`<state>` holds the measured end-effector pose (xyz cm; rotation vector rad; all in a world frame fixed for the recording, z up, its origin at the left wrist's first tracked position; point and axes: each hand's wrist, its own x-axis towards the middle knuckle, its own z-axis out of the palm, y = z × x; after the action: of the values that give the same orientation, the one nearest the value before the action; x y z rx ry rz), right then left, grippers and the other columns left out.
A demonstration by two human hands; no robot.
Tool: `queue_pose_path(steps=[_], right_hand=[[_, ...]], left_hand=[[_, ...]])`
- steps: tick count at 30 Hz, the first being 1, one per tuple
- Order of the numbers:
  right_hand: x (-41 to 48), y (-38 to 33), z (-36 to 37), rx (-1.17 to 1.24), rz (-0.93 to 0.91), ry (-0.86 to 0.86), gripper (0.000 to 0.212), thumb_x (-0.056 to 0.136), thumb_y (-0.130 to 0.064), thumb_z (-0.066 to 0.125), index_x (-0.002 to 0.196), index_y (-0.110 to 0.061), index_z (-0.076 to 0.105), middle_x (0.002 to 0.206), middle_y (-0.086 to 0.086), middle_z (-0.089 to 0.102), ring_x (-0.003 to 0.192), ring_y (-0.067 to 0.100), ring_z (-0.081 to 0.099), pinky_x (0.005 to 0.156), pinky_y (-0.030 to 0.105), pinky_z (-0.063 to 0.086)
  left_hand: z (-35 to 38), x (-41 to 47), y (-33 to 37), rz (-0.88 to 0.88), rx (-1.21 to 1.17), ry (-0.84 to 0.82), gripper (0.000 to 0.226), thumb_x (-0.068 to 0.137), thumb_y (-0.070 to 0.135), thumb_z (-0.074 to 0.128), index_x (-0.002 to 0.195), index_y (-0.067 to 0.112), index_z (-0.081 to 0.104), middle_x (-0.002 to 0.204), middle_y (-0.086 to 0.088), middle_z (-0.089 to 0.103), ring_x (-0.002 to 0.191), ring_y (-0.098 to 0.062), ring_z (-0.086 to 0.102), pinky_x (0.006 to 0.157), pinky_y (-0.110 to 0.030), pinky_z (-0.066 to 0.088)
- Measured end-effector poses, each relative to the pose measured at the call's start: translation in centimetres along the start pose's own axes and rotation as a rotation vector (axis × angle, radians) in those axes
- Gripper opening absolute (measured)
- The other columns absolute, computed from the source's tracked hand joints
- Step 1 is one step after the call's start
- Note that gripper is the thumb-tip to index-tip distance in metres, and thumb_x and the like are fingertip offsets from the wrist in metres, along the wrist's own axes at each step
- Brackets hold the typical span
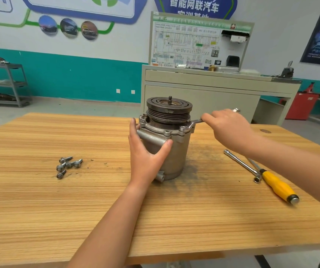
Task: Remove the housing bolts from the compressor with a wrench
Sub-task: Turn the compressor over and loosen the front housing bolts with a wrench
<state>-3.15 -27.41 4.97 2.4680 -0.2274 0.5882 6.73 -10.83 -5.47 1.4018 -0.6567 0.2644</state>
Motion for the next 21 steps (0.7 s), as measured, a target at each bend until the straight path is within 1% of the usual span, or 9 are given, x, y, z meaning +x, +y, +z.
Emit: queue_pose_path(steps=[2,4,5,8,10,12,13,16,21], right_hand=[[1.2,-0.1,1.4,0.064,-0.049,0.171,0.034,0.069,0.025,0.053,0.095,0.004,0.059,0.073,0.02,0.061,0.064,0.034,0.056,0.067,0.041,0.047],[2.2,-0.5,2.2,0.082,-0.043,0.137,0.034,0.078,0.022,0.045,0.104,0.004,0.057,0.09,0.023,0.063,0.08,0.038,0.058,0.09,0.047,0.041],[2.4,-0.8,2.4,0.113,-0.021,0.11,0.035,0.082,0.018,0.041,0.109,0.003,0.055,0.097,0.021,0.063,0.085,0.037,0.056,0.092,0.043,0.038],[1.8,-1.3,2.0,0.434,0.228,0.206,0.029,0.092,0.001,0.04,0.118,-0.007,0.052,0.099,0.016,0.065,0.083,0.035,0.057,0.074,0.041,0.042],[0.5,-1.8,0.0,0.987,0.428,0.315,0.021,0.094,-0.006,0.042,0.111,-0.012,0.052,0.079,0.009,0.065,0.069,0.025,0.062,0.065,0.044,0.049],[-1.4,-1.5,-2.0,1.464,0.56,0.368,0.019,0.094,-0.005,0.041,0.099,-0.02,0.051,0.054,-0.006,0.052,0.047,0.01,0.052,0.047,0.032,0.049],[-2.4,-1.1,-2.9,1.551,0.564,0.34,0.022,0.093,-0.004,0.041,0.096,-0.023,0.052,0.046,-0.008,0.045,0.039,0.007,0.044,0.041,0.025,0.044],[-4.4,-0.4,-4.3,1.235,0.451,0.134,0.028,0.09,-0.005,0.044,0.094,-0.028,0.059,0.042,-0.009,0.042,0.035,0.004,0.035,0.036,0.013,0.03],[-4.9,-1.3,-3.7,0.662,0.311,-0.185,0.032,0.092,-0.01,0.041,0.113,-0.027,0.057,0.068,-0.007,0.053,0.06,0.01,0.05,0.052,0.026,0.04]], left_hand=[[0.0,0.1,0.0,0.003,0.013,0.001,0.104,0.067,0.048,0.07,0.147,0.034,0.005,0.139,0.026,0.016,0.137,0.002,0.016,0.115,-0.031,0.021],[0.0,0.1,0.0,0.01,0.024,0.0,0.104,0.067,0.049,0.07,0.147,0.034,0.005,0.141,0.023,0.016,0.138,0.0,0.016,0.114,-0.029,0.02],[-0.1,0.2,0.0,0.014,0.032,-0.001,0.104,0.067,0.049,0.07,0.147,0.033,0.005,0.143,0.02,0.017,0.139,-0.001,0.016,0.114,-0.029,0.02],[-0.1,0.1,-0.1,0.037,0.052,0.01,0.102,0.067,0.049,0.069,0.145,0.035,0.005,0.146,0.013,0.019,0.137,-0.001,0.018,0.108,-0.019,0.021],[-0.1,0.2,-0.2,0.056,0.069,0.02,0.097,0.067,0.048,0.069,0.14,0.041,0.005,0.146,0.009,0.019,0.134,0.003,0.018,0.1,-0.005,0.018],[0.0,0.2,-0.4,0.074,0.062,0.033,0.094,0.067,0.047,0.069,0.135,0.046,0.005,0.143,0.014,0.015,0.13,0.015,0.014,0.094,0.004,0.015],[0.0,0.2,-0.4,0.084,0.064,0.038,0.093,0.067,0.047,0.069,0.134,0.048,0.004,0.142,0.017,0.014,0.127,0.022,0.011,0.092,0.007,0.014],[0.1,0.3,-0.4,0.089,0.064,0.025,0.093,0.067,0.048,0.069,0.132,0.051,0.003,0.141,0.02,0.011,0.125,0.024,0.01,0.091,0.009,0.013],[0.2,0.1,-0.4,0.042,0.048,0.034,0.096,0.063,0.059,0.066,0.136,0.047,0.006,0.147,0.017,0.014,0.131,0.008,0.016,0.09,0.009,0.014]])
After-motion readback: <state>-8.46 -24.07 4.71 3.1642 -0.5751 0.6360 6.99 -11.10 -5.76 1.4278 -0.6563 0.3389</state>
